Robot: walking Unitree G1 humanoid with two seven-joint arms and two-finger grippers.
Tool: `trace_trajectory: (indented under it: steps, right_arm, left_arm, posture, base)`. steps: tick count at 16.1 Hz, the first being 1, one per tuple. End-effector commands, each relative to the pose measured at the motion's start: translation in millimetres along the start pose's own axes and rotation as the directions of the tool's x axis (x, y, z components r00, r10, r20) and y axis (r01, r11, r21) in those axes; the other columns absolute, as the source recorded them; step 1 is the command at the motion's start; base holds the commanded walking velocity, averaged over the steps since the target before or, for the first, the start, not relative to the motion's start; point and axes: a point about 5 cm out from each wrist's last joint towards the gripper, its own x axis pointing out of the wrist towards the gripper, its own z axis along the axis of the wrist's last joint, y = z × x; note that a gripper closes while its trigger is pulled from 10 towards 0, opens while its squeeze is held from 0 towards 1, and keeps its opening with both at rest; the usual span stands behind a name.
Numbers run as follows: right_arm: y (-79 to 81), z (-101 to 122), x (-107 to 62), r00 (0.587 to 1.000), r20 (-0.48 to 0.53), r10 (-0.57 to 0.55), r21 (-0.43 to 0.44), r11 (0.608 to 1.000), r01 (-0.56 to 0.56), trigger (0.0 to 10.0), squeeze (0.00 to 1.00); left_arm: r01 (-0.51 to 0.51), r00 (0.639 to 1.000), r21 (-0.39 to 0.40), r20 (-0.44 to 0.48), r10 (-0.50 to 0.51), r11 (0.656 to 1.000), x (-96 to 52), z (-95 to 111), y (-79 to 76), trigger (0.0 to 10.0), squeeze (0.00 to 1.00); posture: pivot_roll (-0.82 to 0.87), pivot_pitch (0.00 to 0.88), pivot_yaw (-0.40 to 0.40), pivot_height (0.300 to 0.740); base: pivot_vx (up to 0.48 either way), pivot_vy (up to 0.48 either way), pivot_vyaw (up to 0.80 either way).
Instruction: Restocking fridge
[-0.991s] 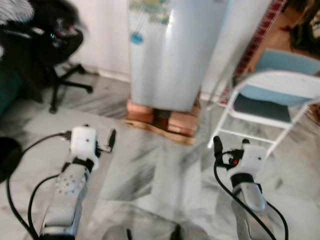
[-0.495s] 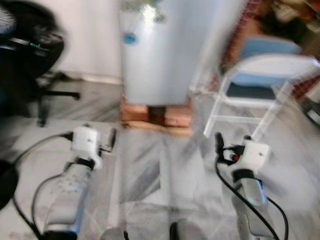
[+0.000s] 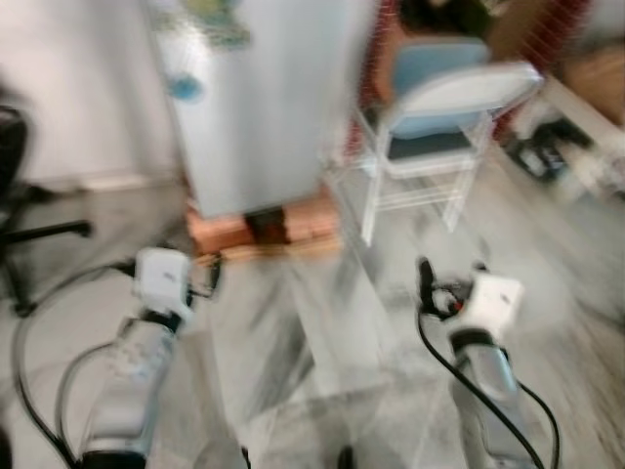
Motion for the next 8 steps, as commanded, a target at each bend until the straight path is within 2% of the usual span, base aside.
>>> trace_trajectory:
  steps: [1, 4, 8]
  right_arm:
    - [-10.7, 3.6, 1.0, 1.000, 0.013, -0.027, -0.021, 0.999, 0.027, 10.0, 0.00]
    - [-10.7, 4.1, 2.1, 0.999, 0.017, -0.029, -0.021, 0.999, 0.029, 10.0, 0.00]
    - [-9.1, 6.7, 4.9, 1.000, 0.027, -0.016, -0.034, 0.999, 0.017, 10.0, 0.00]
  left_arm:
    - [0.034, 0.999, -0.020, 0.015, -0.034, 0.999, 4.3, 3.5, -12.1, 10.0, 0.00]
    - [0.039, 0.999, -0.018, 0.020, -0.039, 0.999, 5.5, 4.2, -12.6, 10.0, 0.00]
    - [0.038, 0.999, -0.013, 0.027, -0.038, 0.999, 7.8, 6.6, -11.5, 10.0, 0.00]
  posture:
    - [0.03, 0.102, -0.041, 0.740]
    - [0.03, 0.105, -0.036, 0.740]
    - [0.04, 0.115, -0.029, 0.740]
  base:
    - [0.307, 0.371, -0.80]
    - [0.298, 0.376, -0.60]
    - [0.295, 0.379, 0.00]
